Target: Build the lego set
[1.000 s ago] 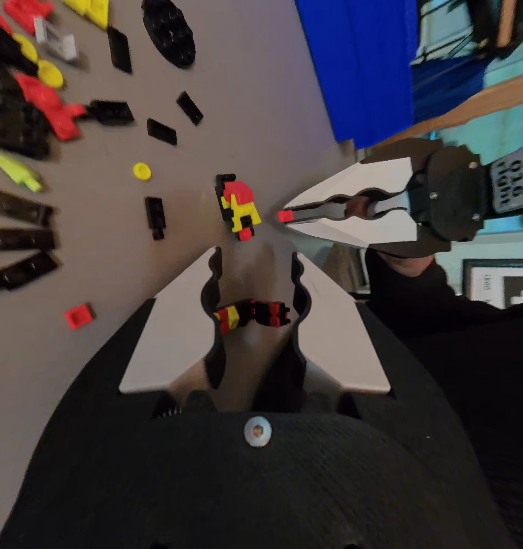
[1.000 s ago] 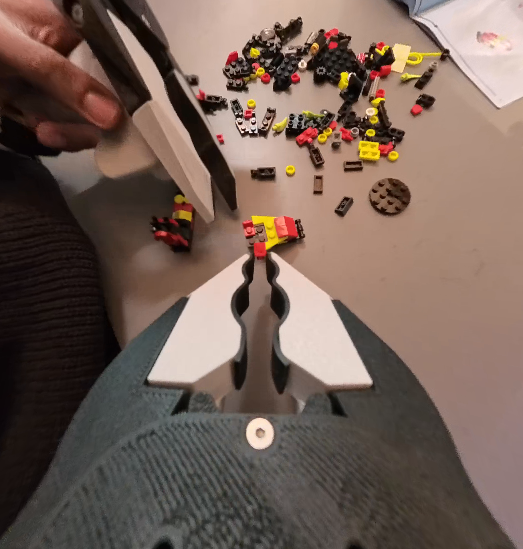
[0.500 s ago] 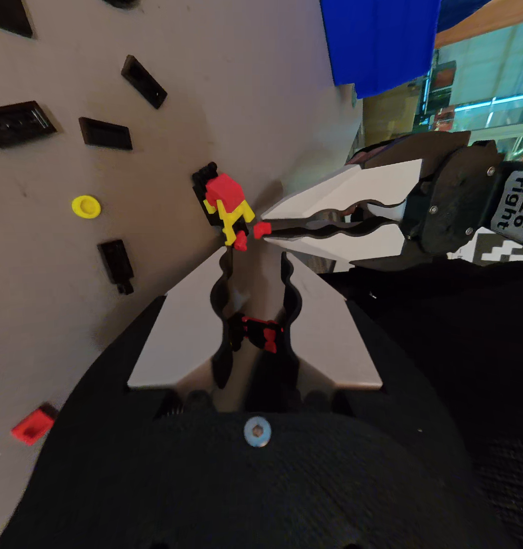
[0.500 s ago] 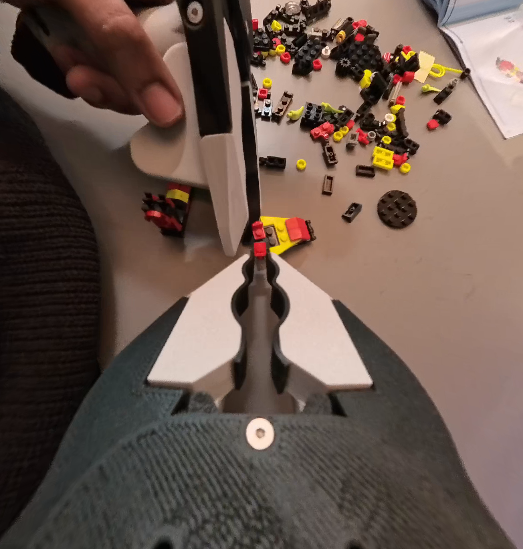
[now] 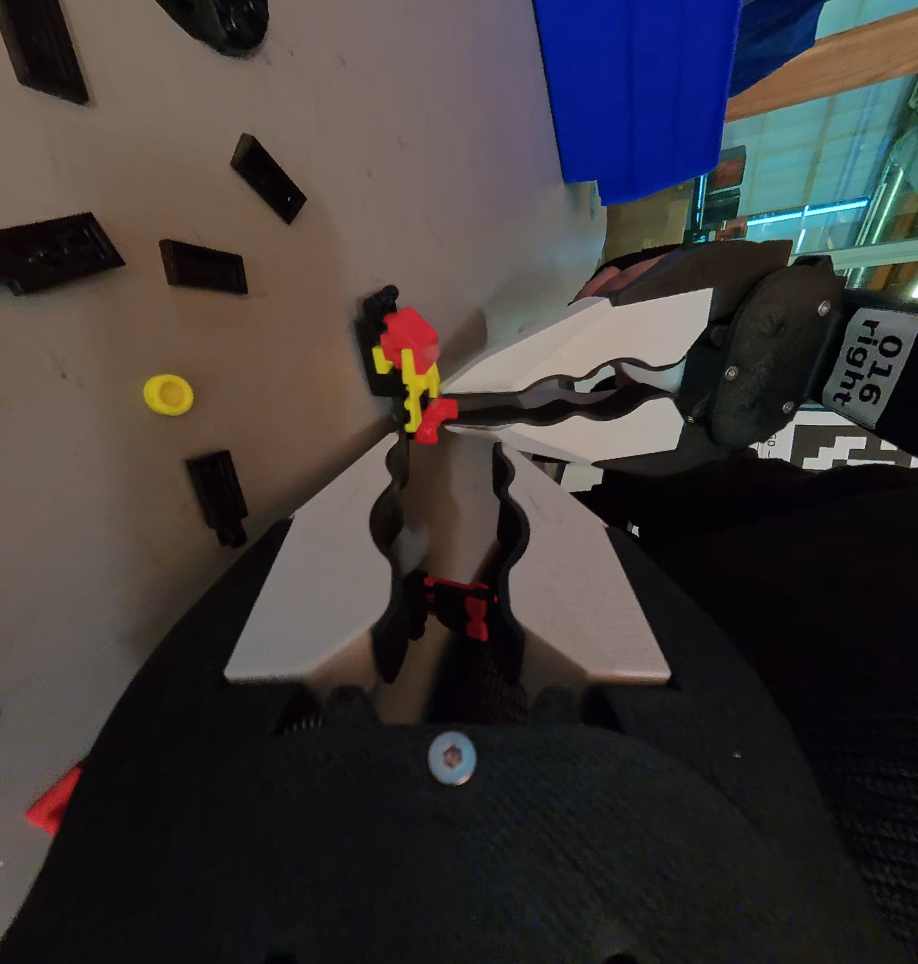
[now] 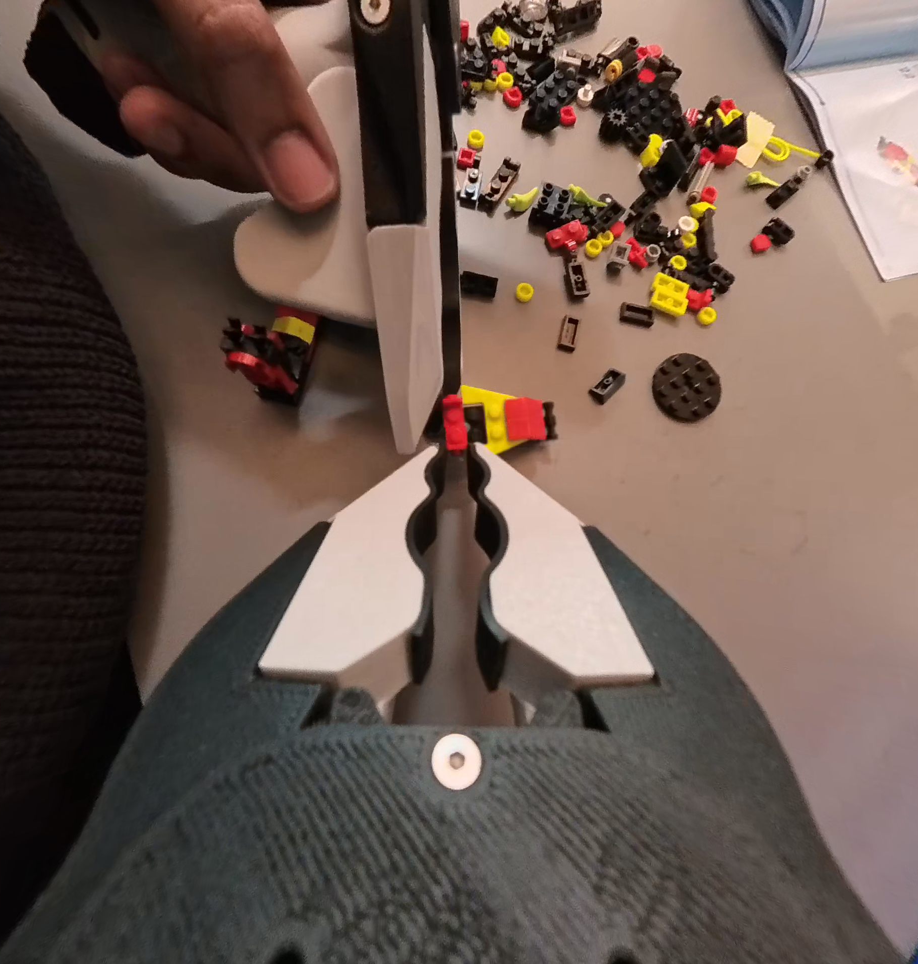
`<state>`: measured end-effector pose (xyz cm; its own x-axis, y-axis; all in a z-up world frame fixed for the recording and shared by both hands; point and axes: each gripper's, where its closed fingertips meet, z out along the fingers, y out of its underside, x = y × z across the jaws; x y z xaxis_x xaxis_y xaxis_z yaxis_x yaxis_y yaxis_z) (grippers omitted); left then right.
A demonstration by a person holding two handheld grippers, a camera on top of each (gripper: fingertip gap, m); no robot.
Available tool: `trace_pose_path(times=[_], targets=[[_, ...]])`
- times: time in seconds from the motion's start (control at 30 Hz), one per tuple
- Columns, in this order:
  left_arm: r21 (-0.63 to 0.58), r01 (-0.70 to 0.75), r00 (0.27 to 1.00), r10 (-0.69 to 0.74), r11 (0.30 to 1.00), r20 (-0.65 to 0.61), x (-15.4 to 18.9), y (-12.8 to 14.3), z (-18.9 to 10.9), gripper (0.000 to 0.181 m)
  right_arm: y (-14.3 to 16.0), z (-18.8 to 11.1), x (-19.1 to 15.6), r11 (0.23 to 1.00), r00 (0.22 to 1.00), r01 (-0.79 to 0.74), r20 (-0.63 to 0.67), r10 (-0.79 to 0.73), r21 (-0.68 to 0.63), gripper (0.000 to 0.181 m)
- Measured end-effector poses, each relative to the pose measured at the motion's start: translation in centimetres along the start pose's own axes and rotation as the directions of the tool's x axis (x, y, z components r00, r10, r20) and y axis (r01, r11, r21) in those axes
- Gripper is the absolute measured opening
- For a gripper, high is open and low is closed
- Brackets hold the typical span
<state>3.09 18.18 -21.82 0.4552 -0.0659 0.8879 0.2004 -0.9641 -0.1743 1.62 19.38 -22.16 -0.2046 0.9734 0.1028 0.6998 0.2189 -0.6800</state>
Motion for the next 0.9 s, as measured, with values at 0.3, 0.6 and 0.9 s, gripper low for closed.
trace_pose_path(times=[0.3,0.6,0.9], targets=[[0.0,0.005,1.0,-0.005,1.0,-0.017,-0.1,-0.1,0.0,0.028,0.3,0.2,-0.2,1.0,1.0,0.011,0.015,-0.011,0.0,0.006],[-0.039,-0.036,0.999,0.038,0.999,0.035,-0.5,0.0,-1.1,0.032,0.4,0.5,0.1,1.0,1.0,0.019,0.008,-0.019,0.013,0.006],[-0.071,-0.23,0.964,0.238,0.971,0.118,0.0,-1.9,-1.2,0.038,0.5,0.5,0.3,1.0,1.0,0.013,-0.001,-0.013,0.011,0.006]])
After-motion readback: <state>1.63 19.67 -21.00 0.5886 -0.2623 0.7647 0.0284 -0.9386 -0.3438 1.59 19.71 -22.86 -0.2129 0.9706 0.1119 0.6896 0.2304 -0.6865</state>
